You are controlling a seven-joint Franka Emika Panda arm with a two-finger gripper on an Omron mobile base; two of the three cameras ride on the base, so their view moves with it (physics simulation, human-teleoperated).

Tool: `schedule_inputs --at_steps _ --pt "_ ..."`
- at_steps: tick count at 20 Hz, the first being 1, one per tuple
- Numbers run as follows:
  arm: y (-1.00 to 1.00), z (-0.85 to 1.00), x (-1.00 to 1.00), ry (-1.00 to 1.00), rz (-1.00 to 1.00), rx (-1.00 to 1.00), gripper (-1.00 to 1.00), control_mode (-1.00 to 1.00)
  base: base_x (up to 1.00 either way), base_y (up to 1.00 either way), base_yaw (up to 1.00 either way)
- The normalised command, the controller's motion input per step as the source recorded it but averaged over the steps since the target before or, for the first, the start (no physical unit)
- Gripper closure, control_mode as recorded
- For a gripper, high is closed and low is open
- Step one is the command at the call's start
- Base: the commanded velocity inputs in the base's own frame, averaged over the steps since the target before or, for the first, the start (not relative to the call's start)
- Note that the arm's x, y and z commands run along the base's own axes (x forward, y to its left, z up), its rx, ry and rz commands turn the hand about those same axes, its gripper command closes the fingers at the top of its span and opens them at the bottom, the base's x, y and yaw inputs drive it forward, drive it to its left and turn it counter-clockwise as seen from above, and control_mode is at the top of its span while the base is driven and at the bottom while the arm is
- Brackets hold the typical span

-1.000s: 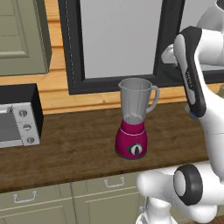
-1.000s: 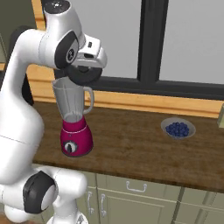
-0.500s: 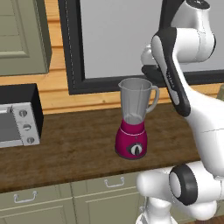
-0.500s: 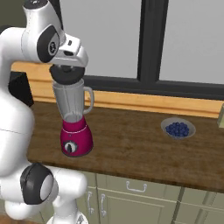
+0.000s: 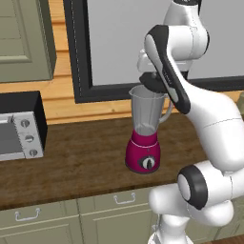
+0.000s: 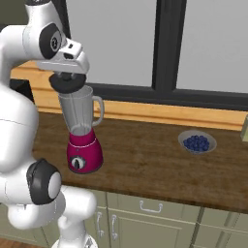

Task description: Close the lid blender by securely placing the lid on top.

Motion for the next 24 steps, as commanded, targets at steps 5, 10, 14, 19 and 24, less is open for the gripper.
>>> schedule_inputs --at_steps 5,10,14,19,24 --pt "0.18 -0.18 0.26 0.14 0.0 0.0 1.0 -1.0 0.0 0.0 0.0" --pt "0.0 -0.16 0.11 0.1 0.0 0.0 1.0 -1.0 0.0 0.0 0.0" --pt "0.0 -0.11 0.02 0.06 0.0 0.0 1.0 -1.0 0.0 0.0 0.0" --pt "0.0 -0.06 0.03 0.03 0.0 0.0 1.0 -1.0 0.0 0.0 0.0" --pt "0.0 -0.04 0.02 0.01 0.0 0.0 1.0 -1.0 0.0 0.0 0.0"
